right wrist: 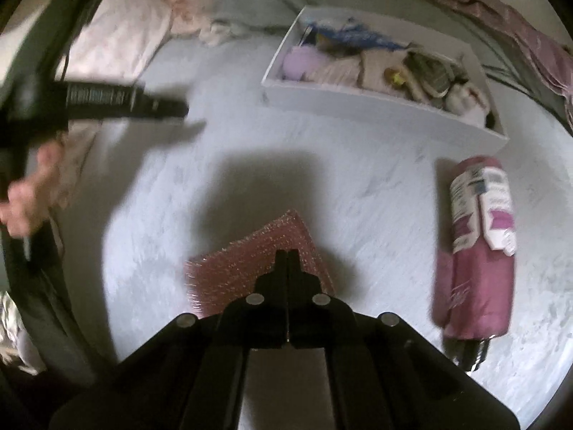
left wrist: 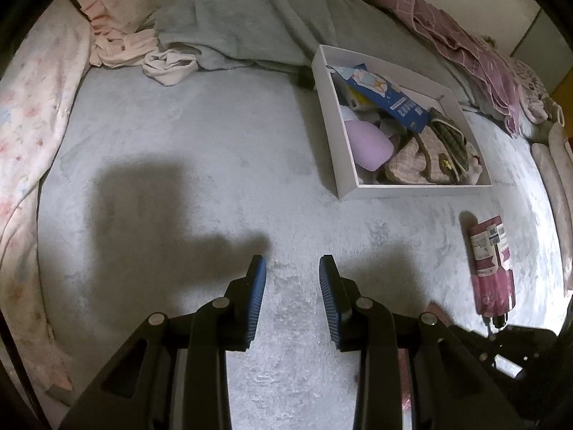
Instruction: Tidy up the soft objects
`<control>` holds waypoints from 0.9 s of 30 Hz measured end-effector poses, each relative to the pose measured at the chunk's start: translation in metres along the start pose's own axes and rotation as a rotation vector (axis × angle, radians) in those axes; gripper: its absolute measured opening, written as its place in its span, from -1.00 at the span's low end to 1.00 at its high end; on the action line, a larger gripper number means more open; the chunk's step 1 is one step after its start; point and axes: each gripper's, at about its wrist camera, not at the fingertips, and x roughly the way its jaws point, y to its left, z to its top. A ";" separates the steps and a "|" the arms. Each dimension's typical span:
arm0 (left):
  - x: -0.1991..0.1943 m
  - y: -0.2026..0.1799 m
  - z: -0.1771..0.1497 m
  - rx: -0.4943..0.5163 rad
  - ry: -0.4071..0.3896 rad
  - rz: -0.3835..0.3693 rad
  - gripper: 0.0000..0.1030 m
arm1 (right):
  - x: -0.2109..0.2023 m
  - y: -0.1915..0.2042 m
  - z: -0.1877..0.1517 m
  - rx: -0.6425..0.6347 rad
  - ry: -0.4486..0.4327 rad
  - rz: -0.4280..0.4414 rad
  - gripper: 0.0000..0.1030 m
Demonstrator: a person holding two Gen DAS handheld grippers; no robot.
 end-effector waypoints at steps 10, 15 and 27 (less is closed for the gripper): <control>-0.002 0.001 0.002 -0.015 -0.016 -0.043 -0.42 | -0.004 -0.042 0.014 0.162 -0.155 -0.053 -0.97; 0.005 -0.009 0.002 0.034 0.012 -0.156 -0.42 | 0.010 -0.041 0.005 0.125 -0.082 -0.075 0.31; 0.032 -0.025 0.003 0.073 0.089 -0.093 -0.42 | 0.054 -0.010 -0.005 -0.111 0.004 -0.176 0.99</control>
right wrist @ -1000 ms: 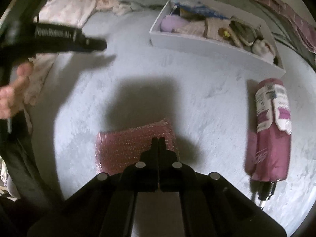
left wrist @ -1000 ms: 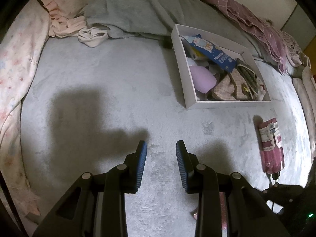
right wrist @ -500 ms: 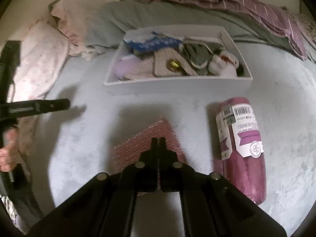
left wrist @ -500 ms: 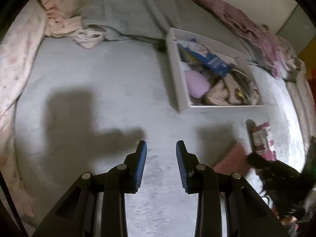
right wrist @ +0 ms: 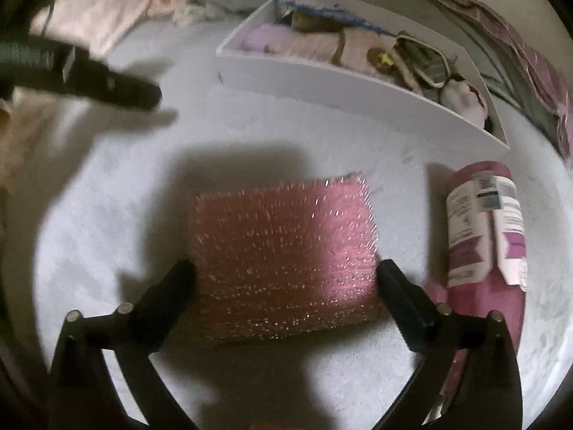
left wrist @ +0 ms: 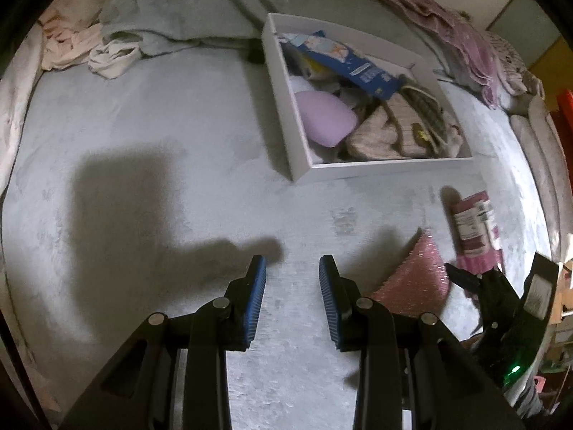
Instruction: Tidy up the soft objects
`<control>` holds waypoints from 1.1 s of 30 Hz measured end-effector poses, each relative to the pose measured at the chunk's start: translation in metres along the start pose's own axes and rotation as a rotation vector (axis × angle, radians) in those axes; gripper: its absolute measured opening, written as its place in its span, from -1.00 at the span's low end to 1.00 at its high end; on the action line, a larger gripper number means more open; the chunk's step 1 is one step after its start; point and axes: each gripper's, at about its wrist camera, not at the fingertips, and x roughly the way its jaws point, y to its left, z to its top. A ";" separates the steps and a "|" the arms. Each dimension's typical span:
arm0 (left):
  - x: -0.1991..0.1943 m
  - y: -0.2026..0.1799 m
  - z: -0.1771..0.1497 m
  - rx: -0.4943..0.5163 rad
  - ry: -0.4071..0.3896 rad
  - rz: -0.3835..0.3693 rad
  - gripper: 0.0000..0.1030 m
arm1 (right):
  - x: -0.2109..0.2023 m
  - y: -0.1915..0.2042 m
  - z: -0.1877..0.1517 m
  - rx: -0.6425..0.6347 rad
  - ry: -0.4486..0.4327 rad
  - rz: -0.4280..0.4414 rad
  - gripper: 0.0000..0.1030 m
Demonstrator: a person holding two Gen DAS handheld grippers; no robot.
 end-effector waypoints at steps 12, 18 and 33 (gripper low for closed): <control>0.003 0.000 0.002 0.001 0.003 0.013 -0.42 | -0.008 -0.003 -0.017 0.017 -0.121 0.027 1.00; 0.002 0.003 0.002 -0.016 -0.001 0.020 -0.42 | -0.017 -0.016 -0.013 0.048 -0.028 0.144 0.99; 0.001 0.001 0.001 -0.005 0.000 0.016 -0.42 | -0.004 0.016 -0.008 -0.128 0.127 0.152 1.00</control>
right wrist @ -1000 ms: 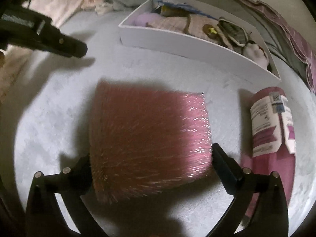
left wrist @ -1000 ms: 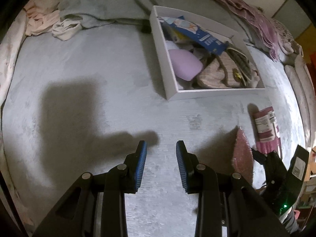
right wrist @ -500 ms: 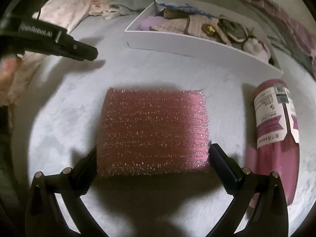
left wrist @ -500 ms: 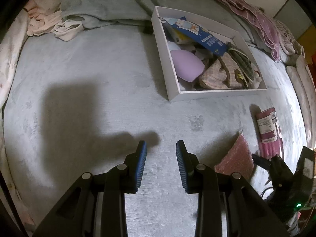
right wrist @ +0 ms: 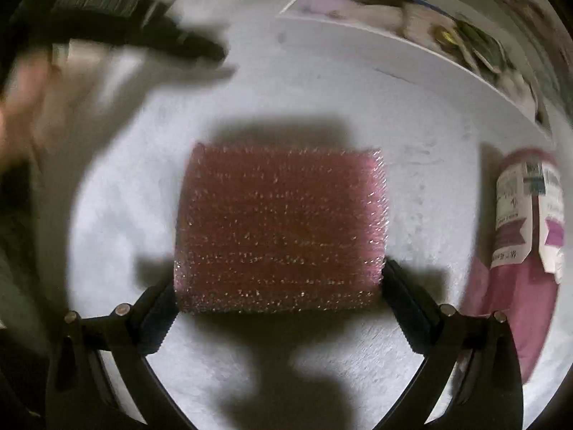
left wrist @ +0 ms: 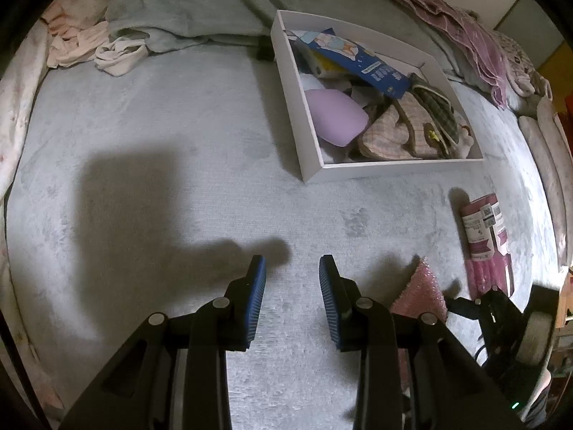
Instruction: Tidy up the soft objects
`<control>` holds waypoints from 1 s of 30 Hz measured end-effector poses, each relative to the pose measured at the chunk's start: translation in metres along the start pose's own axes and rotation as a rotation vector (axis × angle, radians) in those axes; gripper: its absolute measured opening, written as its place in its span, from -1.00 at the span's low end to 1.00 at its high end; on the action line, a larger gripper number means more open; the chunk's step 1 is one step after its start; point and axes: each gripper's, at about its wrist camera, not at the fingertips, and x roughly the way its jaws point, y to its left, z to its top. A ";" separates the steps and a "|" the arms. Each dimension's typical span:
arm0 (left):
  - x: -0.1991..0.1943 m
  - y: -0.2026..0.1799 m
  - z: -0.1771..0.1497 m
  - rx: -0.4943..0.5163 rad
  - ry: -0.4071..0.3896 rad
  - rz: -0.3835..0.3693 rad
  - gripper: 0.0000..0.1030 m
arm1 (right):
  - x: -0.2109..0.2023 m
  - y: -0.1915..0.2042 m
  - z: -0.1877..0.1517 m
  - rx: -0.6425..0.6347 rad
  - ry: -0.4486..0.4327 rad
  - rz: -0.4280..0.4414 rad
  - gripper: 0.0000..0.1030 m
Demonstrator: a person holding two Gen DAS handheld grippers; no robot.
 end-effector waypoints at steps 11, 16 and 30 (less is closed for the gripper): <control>-0.004 -0.046 -0.008 0.220 0.010 -0.235 -0.42 | -0.019 0.001 -0.025 -0.016 0.075 0.007 0.99; -0.001 -0.023 -0.002 0.117 0.006 -0.138 -0.42 | -0.049 -0.011 -0.034 0.072 0.006 0.000 0.99; 0.005 -0.003 -0.002 0.028 0.015 -0.064 -0.42 | -0.023 0.005 0.039 0.137 0.106 -0.065 0.93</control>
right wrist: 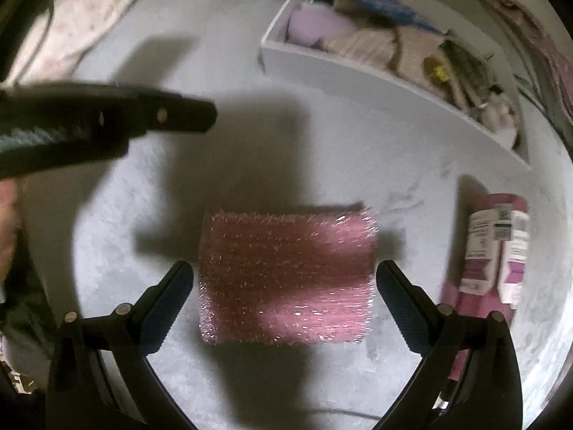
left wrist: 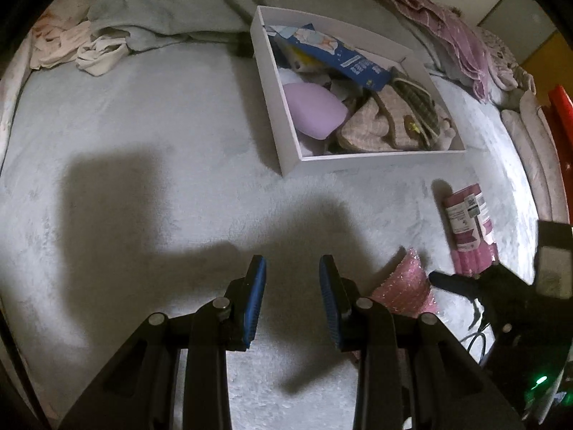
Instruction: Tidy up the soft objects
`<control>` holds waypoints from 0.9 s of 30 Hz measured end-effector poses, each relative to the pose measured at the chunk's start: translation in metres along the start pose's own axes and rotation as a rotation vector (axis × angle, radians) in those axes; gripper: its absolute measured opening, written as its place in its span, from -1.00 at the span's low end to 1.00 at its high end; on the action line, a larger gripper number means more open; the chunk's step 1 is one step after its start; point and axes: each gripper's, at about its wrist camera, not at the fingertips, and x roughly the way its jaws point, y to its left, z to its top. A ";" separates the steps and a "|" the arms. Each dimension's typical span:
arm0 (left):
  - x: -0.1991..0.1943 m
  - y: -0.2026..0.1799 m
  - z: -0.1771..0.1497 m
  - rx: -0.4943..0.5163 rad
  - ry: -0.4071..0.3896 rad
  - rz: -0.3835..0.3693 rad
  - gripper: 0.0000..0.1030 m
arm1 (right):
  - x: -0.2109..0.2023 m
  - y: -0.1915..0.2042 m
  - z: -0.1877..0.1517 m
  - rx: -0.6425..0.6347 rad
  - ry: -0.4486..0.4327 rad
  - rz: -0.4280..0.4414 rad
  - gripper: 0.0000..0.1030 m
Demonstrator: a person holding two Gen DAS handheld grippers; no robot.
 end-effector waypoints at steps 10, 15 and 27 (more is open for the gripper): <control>0.003 0.001 0.001 -0.008 0.003 0.015 -0.42 | 0.006 -0.013 -0.009 0.018 0.010 -0.009 0.63; 0.002 -0.008 0.003 0.017 -0.008 0.030 -0.42 | -0.011 -0.046 -0.013 0.083 -0.034 0.030 0.57; -0.008 -0.021 0.011 0.036 -0.088 0.029 -0.42 | -0.062 -0.098 -0.002 0.197 -0.210 0.009 0.57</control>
